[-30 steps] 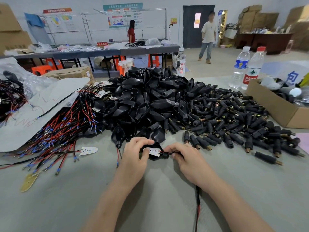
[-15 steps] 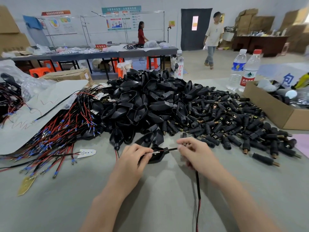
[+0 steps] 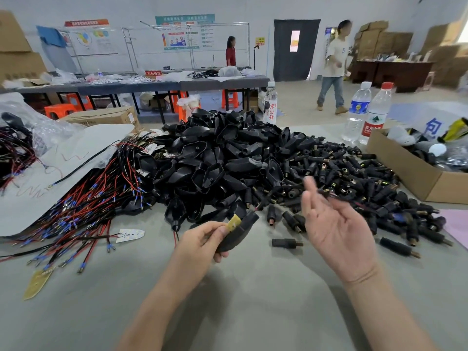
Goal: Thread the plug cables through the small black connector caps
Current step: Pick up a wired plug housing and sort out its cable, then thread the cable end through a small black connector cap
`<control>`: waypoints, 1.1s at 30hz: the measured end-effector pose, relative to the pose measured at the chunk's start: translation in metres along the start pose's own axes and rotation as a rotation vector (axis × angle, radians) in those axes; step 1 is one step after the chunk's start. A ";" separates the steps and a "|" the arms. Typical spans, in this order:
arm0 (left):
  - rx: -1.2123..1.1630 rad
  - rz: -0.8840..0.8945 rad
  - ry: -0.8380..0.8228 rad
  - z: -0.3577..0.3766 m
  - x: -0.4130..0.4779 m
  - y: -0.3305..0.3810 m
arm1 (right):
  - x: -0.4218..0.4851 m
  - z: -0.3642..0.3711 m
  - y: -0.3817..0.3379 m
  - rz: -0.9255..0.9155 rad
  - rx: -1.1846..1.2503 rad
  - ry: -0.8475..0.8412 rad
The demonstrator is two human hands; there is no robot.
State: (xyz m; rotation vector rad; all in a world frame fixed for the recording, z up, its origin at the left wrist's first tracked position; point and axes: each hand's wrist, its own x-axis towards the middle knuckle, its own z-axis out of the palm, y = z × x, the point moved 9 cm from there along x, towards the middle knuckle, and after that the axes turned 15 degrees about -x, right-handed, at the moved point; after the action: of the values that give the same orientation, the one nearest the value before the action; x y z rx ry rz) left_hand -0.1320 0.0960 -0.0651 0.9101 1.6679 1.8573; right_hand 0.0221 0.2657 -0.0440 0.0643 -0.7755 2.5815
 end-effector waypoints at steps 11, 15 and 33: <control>0.167 -0.009 -0.040 0.009 -0.008 0.001 | 0.006 -0.016 0.064 0.067 -0.804 0.383; 0.513 0.251 -0.026 0.014 -0.014 0.023 | 0.005 -0.002 0.090 0.138 -0.817 0.203; 0.453 0.355 -0.077 0.027 -0.021 0.031 | 0.006 0.013 0.077 -0.043 -0.542 0.215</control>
State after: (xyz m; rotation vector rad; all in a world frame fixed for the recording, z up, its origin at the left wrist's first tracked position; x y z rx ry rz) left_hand -0.0954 0.0943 -0.0372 1.5271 2.0224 1.6457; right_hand -0.0172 0.2032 -0.0715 -0.3502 -1.3341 2.2053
